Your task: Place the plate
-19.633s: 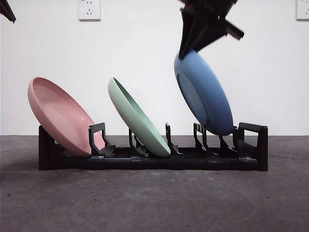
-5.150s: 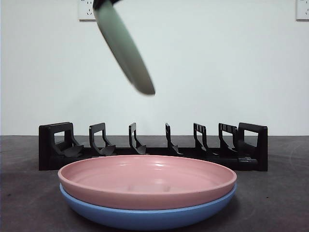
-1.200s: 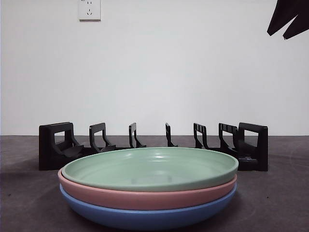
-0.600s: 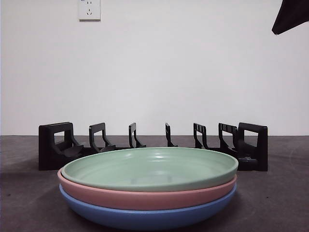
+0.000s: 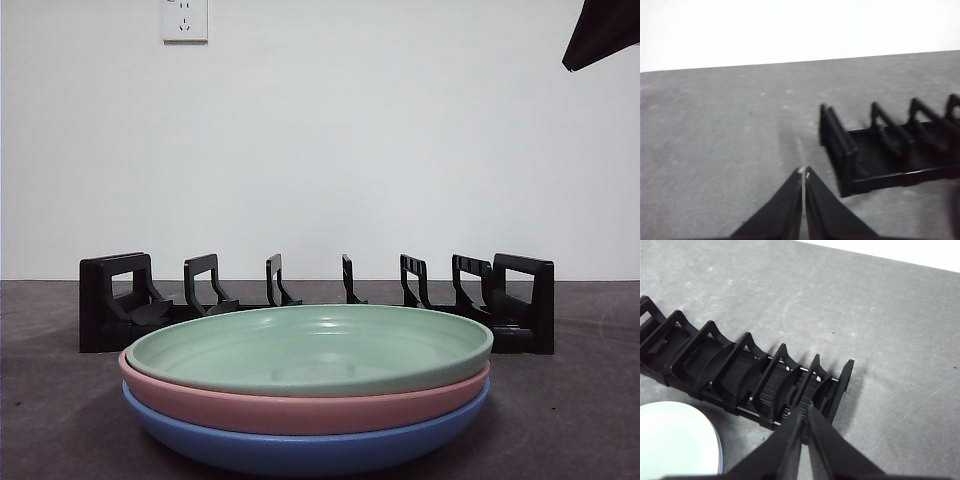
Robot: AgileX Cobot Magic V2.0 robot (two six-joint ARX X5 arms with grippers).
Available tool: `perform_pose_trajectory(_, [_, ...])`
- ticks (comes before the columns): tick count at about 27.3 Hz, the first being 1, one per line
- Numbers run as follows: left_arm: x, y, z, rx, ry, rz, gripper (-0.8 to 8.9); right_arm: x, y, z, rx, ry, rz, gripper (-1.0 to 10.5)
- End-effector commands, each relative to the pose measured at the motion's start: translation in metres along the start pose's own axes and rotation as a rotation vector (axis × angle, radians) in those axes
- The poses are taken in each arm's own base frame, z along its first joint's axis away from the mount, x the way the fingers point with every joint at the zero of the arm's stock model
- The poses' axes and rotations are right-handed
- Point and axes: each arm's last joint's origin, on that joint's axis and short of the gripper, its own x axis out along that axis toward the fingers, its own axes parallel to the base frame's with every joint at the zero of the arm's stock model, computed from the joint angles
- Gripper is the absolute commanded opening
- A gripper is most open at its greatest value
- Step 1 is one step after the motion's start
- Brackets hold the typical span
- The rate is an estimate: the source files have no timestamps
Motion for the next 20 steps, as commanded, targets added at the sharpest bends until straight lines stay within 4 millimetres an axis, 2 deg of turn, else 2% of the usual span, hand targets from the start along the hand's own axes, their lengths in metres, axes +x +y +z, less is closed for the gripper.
perform_pose_trajectory(1, [0.000, 0.000, -0.017, 0.030, -0.055, 0.012, 0.08, 0.000, 0.000, 0.003, 0.006, -0.014, 0.000, 0.2])
perform_pose_trajectory(7, [0.006, 0.002, -0.042, 0.028, -0.086, 0.038, 0.07, -0.001, 0.001, 0.003, 0.006, -0.015, 0.001, 0.2])
perform_pose_trajectory(20, [0.006, 0.003, -0.043, 0.025, -0.076, 0.050, 0.07, -0.001, 0.001, 0.004, 0.004, -0.024, 0.001, 0.2])
